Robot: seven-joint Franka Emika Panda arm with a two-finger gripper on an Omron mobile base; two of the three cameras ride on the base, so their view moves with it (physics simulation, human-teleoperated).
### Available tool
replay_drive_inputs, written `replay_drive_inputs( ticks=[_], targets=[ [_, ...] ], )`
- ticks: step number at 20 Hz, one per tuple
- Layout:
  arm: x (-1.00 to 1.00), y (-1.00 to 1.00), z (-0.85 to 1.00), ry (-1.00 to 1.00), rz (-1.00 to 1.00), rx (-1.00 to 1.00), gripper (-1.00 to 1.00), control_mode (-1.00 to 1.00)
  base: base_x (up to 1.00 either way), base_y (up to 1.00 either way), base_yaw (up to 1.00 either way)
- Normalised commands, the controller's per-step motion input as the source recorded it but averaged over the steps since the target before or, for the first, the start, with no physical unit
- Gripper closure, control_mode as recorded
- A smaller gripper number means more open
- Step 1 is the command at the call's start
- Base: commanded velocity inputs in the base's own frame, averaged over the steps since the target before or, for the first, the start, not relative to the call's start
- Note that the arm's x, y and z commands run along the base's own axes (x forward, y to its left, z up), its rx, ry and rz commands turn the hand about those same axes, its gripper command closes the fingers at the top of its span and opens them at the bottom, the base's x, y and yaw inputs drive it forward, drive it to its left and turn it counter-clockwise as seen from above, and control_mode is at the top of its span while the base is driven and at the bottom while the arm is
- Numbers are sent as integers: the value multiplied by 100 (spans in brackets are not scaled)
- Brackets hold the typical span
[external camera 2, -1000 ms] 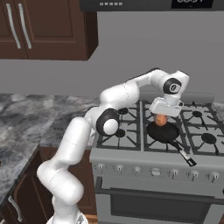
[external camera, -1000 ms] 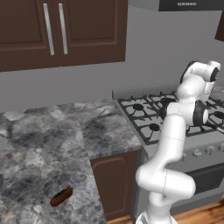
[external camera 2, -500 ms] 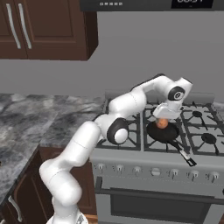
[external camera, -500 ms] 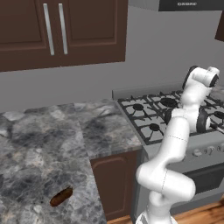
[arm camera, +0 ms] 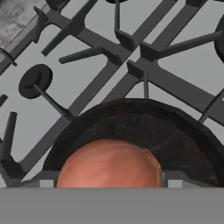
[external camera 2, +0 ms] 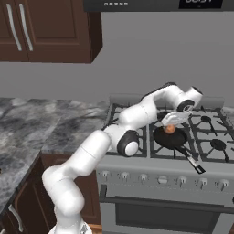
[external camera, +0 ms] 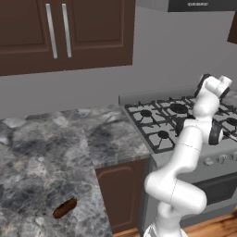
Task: Put the onion and sweet potato in the pan. Then turn on the front center burner and set the heat to medium.
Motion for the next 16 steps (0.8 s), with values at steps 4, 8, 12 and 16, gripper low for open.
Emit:
replay_drive_inputs(
  ticks=[4, 8, 12, 16],
  targets=[
    [43, 2, -3, 18, -18, -18, 100, -100, 0, 0, 0],
    [55, 0, 0, 45, -26, -27, 100, -100, 0, 0, 0],
    [18, 0, 4, 38, -30, -8, 100, -100, 0, 0, 0],
    [-1, -9, 6, 18, -28, 0, 100, -100, 0, 0, 0]
  ],
)
